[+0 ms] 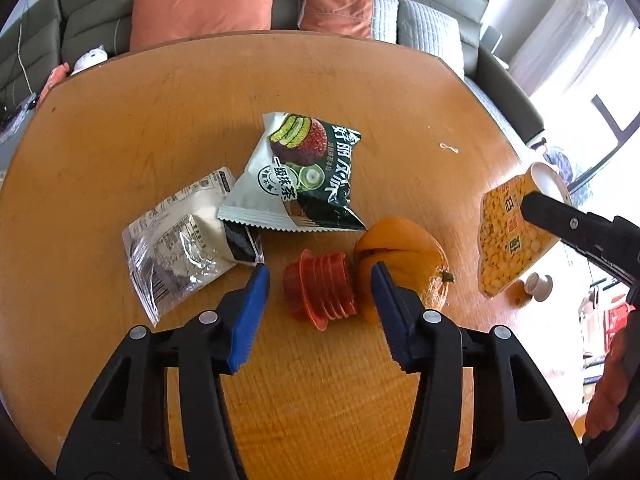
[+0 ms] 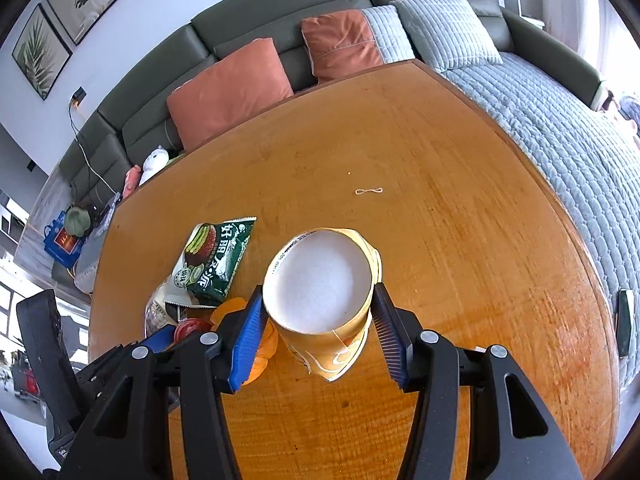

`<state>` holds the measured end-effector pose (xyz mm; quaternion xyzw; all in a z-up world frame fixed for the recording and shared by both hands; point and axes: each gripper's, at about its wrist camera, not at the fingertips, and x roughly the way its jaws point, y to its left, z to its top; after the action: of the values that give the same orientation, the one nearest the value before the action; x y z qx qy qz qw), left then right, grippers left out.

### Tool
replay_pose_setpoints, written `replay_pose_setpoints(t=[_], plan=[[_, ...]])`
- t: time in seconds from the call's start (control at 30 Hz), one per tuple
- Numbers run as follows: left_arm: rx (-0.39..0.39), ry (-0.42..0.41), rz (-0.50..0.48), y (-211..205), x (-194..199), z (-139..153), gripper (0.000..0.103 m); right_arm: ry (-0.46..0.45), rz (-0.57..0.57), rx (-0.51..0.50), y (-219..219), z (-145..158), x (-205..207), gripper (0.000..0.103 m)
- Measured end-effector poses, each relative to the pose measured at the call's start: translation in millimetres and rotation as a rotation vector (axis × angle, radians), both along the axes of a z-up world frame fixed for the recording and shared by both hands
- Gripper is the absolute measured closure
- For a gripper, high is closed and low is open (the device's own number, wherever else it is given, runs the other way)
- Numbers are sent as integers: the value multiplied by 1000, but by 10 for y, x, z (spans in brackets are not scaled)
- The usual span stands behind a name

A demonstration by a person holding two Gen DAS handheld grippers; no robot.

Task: Collect trash
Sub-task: 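Grasp the yellow paper cup with the right tool while the left grasps the red cup stack, then carry the paper cup and red cup stack to the black bin and open both tools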

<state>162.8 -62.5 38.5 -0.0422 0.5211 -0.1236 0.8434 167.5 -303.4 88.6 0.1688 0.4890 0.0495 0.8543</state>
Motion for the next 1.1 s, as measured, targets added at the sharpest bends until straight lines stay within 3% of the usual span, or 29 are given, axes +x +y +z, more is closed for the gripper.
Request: replay_pose_setpoints(t=[0.17, 0.4, 0.7, 1.1], plan=[[-24, 15, 2, 20, 20, -48, 65, -1, 3, -1, 34, -3, -21, 49], [-50, 19, -25, 44, -99, -63, 66, -28, 5, -21, 114, 123, -129, 49], [-76, -36, -15, 335, -421, 176, 66, -75, 45, -47, 441, 354, -327, 49], [-53, -73, 69, 1154, -955, 360, 66, -98, 172, -50, 1403, 506, -576, 49]])
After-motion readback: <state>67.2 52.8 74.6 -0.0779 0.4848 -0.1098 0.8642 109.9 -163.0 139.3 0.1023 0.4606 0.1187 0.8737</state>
